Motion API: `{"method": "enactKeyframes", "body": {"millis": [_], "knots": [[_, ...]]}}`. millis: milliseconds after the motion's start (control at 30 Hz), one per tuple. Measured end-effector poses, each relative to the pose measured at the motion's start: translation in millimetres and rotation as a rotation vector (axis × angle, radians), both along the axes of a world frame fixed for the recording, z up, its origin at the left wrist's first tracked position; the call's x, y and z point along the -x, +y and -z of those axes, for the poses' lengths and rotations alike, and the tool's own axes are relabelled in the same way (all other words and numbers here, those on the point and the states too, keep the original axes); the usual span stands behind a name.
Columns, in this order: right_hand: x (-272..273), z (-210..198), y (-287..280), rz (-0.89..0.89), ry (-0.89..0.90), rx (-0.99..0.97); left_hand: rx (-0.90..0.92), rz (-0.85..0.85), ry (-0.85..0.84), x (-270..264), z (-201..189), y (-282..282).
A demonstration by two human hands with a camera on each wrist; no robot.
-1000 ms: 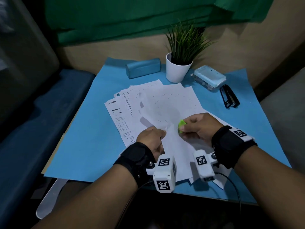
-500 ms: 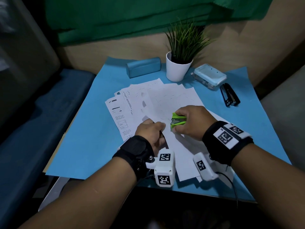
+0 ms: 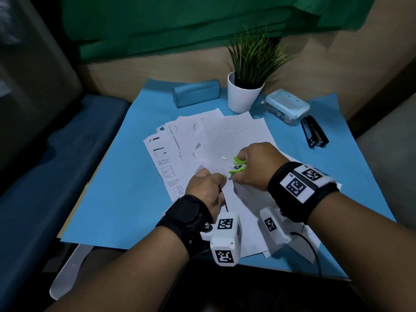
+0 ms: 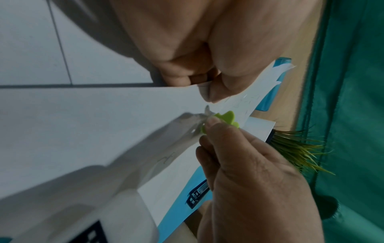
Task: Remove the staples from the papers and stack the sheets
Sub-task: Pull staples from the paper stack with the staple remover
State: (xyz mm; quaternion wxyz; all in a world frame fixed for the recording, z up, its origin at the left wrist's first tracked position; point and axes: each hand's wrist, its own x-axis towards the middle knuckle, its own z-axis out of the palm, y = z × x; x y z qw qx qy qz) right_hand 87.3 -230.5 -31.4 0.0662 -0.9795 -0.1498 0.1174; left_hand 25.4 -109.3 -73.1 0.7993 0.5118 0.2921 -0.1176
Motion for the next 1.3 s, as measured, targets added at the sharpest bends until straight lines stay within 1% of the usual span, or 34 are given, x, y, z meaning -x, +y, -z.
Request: {"method": "enactKeyframes", "body": {"millis": [100, 167, 267, 500, 733, 867, 1000, 1067, 1133, 1300], "knots": [[2.2, -1.1, 2.2, -0.011, 0.001, 0.011, 0.084, -0.045, -0.003, -1.6, 6.8, -1.6], [2.8, -0.8, 3.6, -0.005, -0.002, 0.015, 0.089, -0.079, 0.006, -1.8, 11.2, -2.2], [1.3, 0.2, 5.4, 0.000, -0.015, 0.020, 0.104, -0.064, -0.018, -0.9, 11.9, -2.6], [-1.0, -4.1, 6.6, -0.030, -0.017, 0.031, 0.011, -0.082, 0.006, -0.1, 16.5, -3.8], [-6.0, -7.6, 8.8, -0.072, -0.006, 0.074, -0.048, -0.073, -0.030, -3.7, 22.2, -7.5], [-8.3, -3.5, 6.3, -0.041, 0.041, 0.040, -0.076, -0.062, -0.060, -4.7, 26.1, -8.3], [-10.0, 1.6, 4.7, -0.019, 0.084, -0.014, -0.059, -0.078, -0.044, -3.8, 28.0, -8.4], [-10.4, 2.9, 1.8, 0.016, 0.112, -0.070, -0.036, -0.082, -0.018, -2.7, 26.2, -7.5], [-10.0, 4.3, -2.9, 0.087, 0.157, -0.175, -0.019, -0.080, 0.022, -2.8, 24.6, -5.5], [-7.8, 9.9, -15.4, 0.334, 0.428, -0.641, -0.005, -0.082, 0.114, -6.8, 21.6, -4.5]]}}
